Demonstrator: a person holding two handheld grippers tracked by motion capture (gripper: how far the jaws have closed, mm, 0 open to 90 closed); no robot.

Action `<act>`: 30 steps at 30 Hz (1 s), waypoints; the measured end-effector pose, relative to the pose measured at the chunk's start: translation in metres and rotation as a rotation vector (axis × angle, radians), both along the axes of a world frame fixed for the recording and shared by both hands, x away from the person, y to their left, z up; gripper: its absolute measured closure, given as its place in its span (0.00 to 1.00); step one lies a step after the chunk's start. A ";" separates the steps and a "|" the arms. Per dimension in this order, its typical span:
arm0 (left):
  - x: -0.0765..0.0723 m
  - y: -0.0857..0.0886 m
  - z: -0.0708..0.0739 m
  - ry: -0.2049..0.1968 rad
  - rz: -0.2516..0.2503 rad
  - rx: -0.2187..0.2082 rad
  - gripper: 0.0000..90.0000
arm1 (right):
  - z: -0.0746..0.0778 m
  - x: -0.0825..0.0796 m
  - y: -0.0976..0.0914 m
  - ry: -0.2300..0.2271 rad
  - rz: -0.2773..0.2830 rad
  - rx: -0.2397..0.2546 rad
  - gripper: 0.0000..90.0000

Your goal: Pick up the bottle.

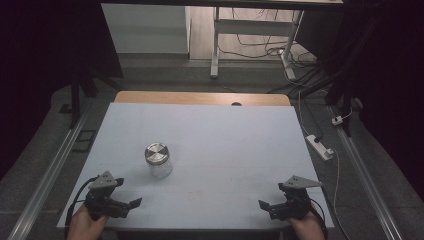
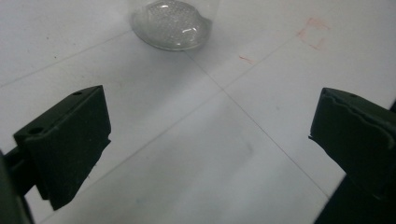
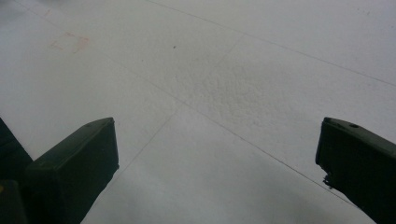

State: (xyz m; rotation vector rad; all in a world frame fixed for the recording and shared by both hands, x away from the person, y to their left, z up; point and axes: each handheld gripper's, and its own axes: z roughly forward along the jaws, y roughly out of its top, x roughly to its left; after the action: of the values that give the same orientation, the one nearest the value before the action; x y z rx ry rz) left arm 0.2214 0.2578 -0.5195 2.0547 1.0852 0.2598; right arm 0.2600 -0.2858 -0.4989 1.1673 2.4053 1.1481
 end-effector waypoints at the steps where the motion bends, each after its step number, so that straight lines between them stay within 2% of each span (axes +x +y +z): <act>1: 0.001 -0.001 -0.001 -0.002 0.003 0.015 0.01 | 0.000 0.000 0.000 0.000 0.000 0.000 0.00; 9: 0.016 -0.009 -0.001 -0.026 -0.008 0.016 0.00 | 0.000 0.000 0.000 0.003 0.004 0.001 0.00; 16: 0.032 -0.014 0.002 -0.043 0.004 -0.012 0.00 | 0.000 0.000 0.000 0.004 0.006 0.003 0.00; 19: 0.040 -0.017 0.003 -0.033 0.008 -0.023 0.00 | 0.000 0.001 -0.001 0.004 0.006 0.007 0.00; 26: 0.055 -0.026 0.005 -0.032 0.000 0.000 0.00 | 0.000 0.001 -0.001 0.005 0.011 0.005 0.00; 30: 0.064 -0.031 0.003 -0.029 -0.010 0.028 0.00 | 0.000 0.001 0.000 0.007 0.012 0.003 0.00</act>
State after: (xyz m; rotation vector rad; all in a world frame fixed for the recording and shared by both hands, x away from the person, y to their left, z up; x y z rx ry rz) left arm 0.2858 0.2266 -0.5160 2.0743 1.0589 0.3008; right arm 0.2609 -0.2861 -0.4992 1.1613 2.4194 1.1542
